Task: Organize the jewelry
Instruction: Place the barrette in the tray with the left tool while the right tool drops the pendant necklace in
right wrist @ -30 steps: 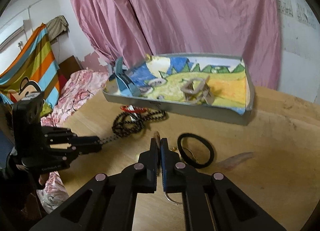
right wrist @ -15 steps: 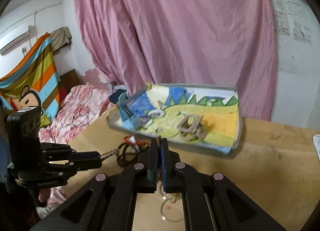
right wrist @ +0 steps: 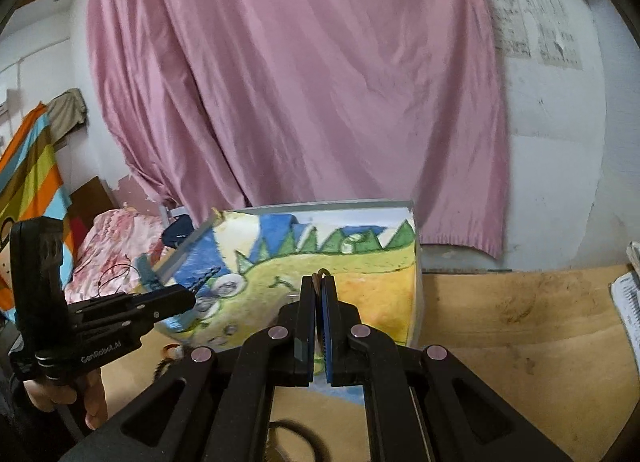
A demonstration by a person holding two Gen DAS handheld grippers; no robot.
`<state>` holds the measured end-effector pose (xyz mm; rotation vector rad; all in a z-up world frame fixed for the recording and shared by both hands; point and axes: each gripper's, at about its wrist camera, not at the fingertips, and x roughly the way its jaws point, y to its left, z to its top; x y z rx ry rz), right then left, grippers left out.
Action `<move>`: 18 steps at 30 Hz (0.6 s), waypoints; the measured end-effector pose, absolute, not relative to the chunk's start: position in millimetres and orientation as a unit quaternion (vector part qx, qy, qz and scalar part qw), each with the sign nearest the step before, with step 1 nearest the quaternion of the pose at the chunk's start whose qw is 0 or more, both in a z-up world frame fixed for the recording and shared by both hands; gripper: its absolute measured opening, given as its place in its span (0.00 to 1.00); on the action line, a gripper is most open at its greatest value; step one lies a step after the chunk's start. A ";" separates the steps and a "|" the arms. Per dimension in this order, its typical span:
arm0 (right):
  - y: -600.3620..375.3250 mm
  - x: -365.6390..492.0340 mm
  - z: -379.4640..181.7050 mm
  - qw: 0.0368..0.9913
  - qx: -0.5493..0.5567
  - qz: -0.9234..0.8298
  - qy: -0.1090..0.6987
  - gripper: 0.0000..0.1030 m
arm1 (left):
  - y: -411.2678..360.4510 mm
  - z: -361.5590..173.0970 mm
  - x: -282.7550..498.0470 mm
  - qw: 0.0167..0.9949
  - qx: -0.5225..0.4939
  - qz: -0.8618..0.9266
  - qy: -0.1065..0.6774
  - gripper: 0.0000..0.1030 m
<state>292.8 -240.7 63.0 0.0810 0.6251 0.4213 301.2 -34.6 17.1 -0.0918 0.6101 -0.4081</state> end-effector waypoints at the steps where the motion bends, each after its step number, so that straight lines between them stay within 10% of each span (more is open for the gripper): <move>1: -242.1 296.6 59.2 0.928 0.042 0.204 0.310 0.04 | -35.4 15.1 307.2 0.931 -0.045 -0.198 0.302 0.11; 18: -255.2 316.5 27.3 0.912 0.057 0.180 0.363 0.07 | -44.3 -24.2 341.5 0.896 -0.030 -0.179 0.405 0.12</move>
